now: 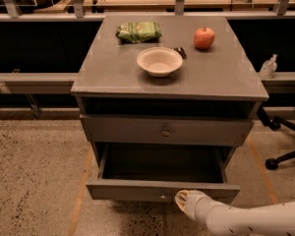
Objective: Close middle drawer
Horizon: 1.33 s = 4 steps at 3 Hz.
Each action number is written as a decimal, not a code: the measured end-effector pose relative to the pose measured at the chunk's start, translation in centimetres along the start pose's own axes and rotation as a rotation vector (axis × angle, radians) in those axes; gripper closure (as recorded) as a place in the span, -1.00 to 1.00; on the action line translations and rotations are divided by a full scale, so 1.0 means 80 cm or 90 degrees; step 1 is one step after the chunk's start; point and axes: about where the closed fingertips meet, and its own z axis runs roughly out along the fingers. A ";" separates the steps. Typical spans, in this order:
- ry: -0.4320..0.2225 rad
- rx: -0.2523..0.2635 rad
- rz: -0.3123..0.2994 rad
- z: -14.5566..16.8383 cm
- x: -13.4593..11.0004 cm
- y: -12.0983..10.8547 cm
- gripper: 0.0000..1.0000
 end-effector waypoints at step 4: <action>0.016 0.054 -0.033 0.026 -0.006 -0.030 1.00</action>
Offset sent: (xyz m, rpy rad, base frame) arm 0.1552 0.0157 0.0195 -0.2327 -0.4176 -0.0776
